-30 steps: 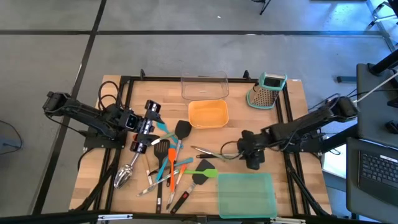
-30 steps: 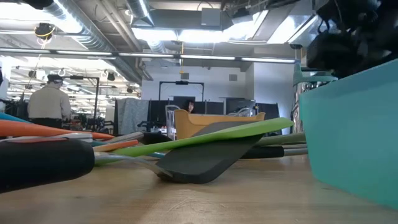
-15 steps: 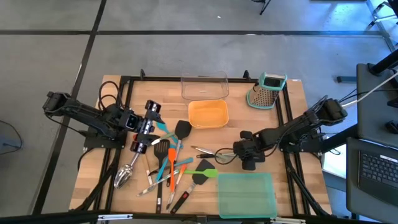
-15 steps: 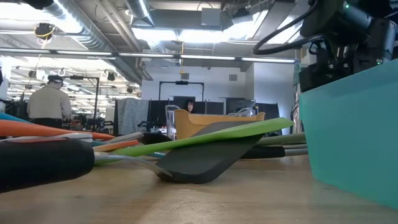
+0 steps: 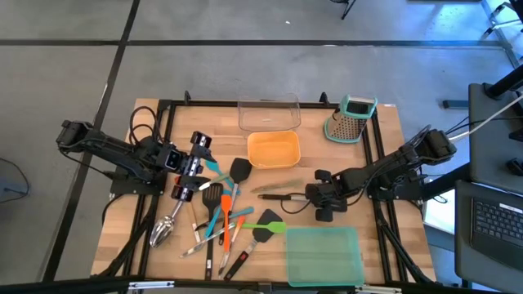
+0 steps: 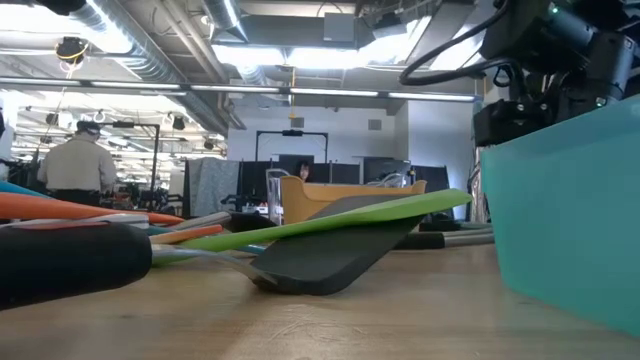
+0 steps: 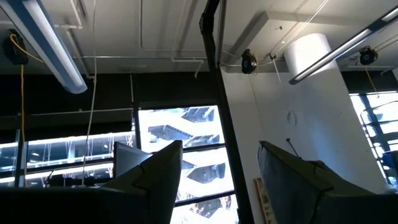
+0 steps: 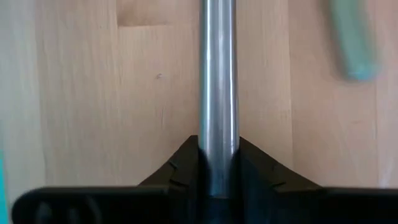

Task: Pick & Place Kitchen Items
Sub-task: Put the black spatula into the green bin

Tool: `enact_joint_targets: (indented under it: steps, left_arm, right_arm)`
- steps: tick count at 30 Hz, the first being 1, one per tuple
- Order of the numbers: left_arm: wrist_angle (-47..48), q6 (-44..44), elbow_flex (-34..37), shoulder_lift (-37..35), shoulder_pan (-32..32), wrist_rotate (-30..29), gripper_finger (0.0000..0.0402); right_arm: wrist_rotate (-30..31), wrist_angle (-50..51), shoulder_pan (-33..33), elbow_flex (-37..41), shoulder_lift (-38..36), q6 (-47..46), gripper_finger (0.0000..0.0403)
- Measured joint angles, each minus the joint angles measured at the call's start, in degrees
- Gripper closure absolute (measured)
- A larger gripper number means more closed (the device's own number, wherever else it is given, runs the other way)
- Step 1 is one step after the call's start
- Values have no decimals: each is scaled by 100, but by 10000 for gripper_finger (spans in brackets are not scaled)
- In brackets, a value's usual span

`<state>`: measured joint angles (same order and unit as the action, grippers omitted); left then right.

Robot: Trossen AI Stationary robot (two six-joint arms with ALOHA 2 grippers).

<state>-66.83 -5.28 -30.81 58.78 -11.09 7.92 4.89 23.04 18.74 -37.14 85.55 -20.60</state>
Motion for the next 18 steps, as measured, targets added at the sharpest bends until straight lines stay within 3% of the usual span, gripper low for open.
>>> enact_joint_targets:
  steps: [10,18]
  left_arm:
    - [20,0,0,0,0,0,199]
    - [61,-63,0,0,0,-91,199]
  right_arm:
    - [-12,867,7,-747,-1,-109,328]
    - [1112,1829,130,-1760,-12,274,328]
